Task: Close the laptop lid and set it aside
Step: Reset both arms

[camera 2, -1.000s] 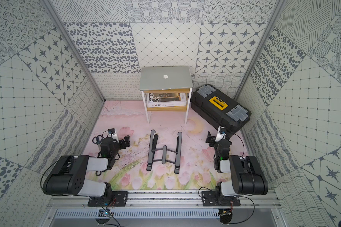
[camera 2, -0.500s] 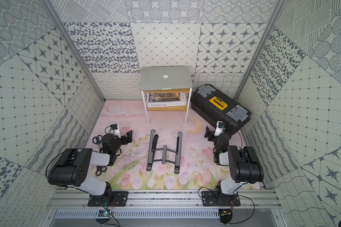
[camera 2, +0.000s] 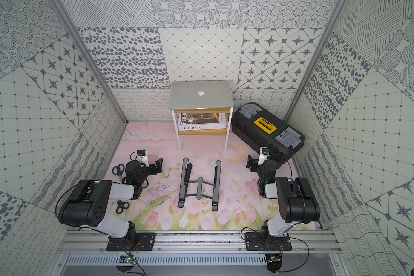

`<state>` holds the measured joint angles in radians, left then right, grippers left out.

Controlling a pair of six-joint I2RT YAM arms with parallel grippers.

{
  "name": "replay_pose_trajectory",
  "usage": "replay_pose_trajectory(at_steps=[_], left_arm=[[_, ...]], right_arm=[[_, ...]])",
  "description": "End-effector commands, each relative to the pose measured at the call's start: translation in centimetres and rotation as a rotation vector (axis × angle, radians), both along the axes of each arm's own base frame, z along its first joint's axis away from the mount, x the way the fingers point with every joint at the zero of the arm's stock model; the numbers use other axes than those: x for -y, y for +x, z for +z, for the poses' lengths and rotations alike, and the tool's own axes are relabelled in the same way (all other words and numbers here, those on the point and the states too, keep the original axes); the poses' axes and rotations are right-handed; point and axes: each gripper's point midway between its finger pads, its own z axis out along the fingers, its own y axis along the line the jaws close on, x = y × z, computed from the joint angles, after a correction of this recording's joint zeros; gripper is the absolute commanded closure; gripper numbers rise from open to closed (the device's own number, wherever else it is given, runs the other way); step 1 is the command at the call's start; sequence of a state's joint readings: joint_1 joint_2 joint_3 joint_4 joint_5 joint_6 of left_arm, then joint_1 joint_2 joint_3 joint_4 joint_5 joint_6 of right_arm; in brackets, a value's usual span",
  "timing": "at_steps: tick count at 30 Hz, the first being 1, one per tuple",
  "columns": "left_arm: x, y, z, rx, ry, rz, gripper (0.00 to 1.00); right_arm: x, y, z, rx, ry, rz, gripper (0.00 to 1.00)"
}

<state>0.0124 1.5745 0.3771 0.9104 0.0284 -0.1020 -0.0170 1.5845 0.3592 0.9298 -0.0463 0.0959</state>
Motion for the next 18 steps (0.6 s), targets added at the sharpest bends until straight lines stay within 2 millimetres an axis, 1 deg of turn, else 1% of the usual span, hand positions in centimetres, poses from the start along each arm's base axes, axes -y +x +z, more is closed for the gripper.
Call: replay_pose_trajectory(at_steps=[1, 8, 12, 18], left_arm=[[1.1, 0.2, 0.1, -0.003, 0.019, -0.068, 0.01], [1.3, 0.3, 0.0, -0.011, 0.027, -0.077, 0.01], [1.3, 0.3, -0.1, -0.013, 0.027, -0.075, 0.01], [1.3, 0.3, 0.0, -0.011, 0.027, -0.076, 0.01]], right_arm=[[0.0, 0.5, 1.4, 0.043, -0.021, -0.004, 0.03], [-0.1, 0.5, 1.3, 0.039, -0.026, -0.006, 0.03], [-1.0, 0.9, 1.2, 0.018, -0.05, 0.034, 0.03], [-1.0, 0.8, 1.2, 0.022, -0.051, 0.035, 0.03]])
